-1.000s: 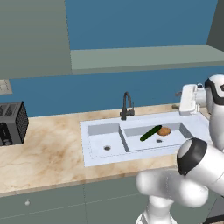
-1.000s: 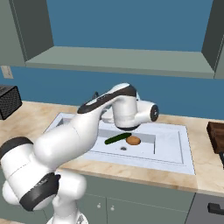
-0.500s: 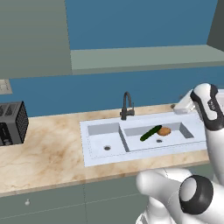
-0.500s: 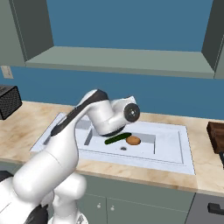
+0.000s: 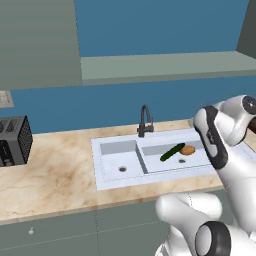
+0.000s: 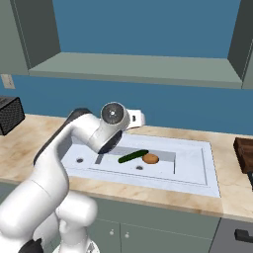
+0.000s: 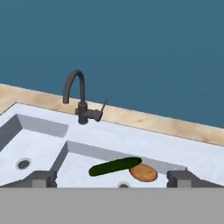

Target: Pick up all produce items and place them in the sink. Turn on the sink faucet to wash them. Then turn the sink off and put them in the tray.

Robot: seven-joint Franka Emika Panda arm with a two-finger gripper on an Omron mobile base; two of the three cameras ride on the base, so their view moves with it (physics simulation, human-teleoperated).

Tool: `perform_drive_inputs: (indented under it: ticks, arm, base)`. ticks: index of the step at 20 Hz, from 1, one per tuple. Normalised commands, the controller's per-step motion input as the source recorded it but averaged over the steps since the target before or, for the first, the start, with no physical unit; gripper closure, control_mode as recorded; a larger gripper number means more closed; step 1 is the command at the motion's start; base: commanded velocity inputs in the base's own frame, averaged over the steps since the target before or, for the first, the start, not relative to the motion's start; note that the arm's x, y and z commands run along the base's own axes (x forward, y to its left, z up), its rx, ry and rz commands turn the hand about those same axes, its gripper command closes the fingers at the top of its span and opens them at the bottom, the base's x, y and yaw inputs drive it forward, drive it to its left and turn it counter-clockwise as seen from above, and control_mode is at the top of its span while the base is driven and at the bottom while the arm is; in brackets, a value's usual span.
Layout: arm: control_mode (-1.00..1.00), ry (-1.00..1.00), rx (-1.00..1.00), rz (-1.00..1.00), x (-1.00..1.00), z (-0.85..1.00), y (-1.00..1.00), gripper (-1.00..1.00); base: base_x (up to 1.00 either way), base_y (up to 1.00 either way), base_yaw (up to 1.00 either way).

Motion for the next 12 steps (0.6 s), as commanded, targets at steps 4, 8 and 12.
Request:
perform_drive_inputs:
  ticks: [4,8,12]
  arm:
    - [-1.0,0.18,0.0,-0.34,-0.15,-0.01,-0.01,-1.0]
    - [-1.0,0.2,0.0,-0.27,-0.01,-0.15,0.0,-1.0]
    - [-1.0,0.12,0.0,-0.17,-0.02,-0.2,-0.05,-1.0]
  base:
    - [0.0,0.0,0.0]
    - [0.0,0.0,0.0]
    - [0.0,0.0,0.0]
